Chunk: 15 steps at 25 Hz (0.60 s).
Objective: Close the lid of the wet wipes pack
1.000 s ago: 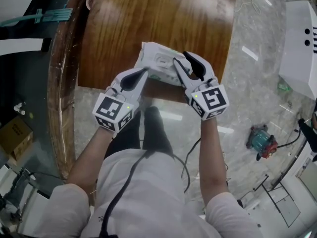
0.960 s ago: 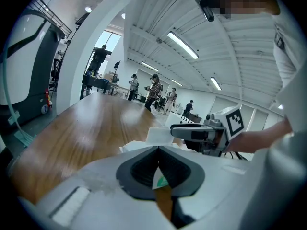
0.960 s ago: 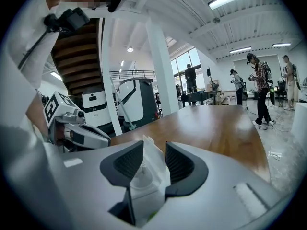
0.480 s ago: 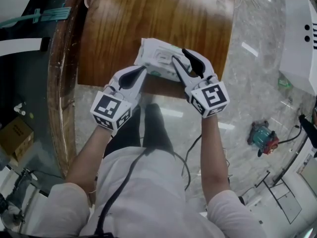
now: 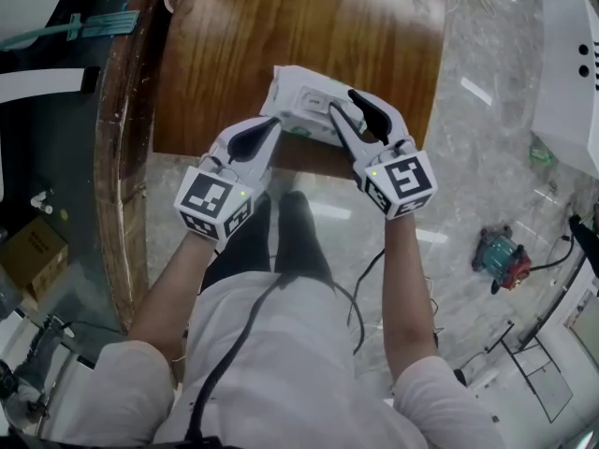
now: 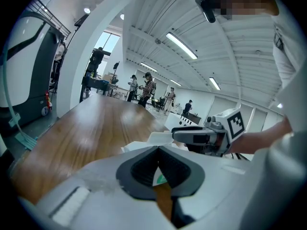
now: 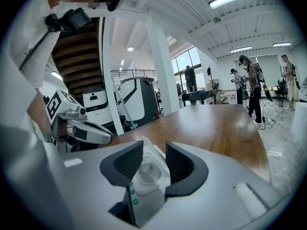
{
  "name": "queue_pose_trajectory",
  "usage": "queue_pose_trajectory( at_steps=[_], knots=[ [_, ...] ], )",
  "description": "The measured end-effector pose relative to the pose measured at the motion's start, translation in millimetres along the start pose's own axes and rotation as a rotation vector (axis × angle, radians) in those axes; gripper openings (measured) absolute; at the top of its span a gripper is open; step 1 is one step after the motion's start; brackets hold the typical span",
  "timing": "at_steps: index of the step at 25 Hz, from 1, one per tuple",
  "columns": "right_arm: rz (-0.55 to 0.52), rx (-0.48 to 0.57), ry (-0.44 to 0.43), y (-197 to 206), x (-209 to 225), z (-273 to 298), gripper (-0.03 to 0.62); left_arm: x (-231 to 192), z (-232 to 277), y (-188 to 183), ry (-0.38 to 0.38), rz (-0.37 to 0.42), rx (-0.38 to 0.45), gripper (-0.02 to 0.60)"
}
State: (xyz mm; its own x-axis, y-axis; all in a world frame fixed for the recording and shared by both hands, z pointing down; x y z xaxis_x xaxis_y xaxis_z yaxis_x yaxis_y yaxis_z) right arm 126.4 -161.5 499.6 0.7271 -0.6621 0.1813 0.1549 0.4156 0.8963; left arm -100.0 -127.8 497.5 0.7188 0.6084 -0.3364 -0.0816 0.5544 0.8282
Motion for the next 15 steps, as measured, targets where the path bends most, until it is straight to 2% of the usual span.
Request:
queue_pose_trajectory(
  at_steps=[15],
  knots=[
    [0.002, -0.011, -0.002, 9, -12, -4, 0.153, 7, -9, 1, -0.002, 0.013, 0.007, 0.005]
  ],
)
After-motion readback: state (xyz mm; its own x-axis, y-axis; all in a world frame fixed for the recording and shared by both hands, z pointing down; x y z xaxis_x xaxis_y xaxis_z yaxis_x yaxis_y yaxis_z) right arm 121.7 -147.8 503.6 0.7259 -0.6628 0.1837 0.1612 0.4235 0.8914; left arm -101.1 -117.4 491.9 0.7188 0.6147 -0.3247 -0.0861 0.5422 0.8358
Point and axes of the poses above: the fingertips, and each gripper's own axes: z forward along the fingers, x to its right, y out of its underside, the point moved 10 cm from there along -z, backward along the fingers, and after that the axes turned 3 degrees about -x, right-handed, at the moved point
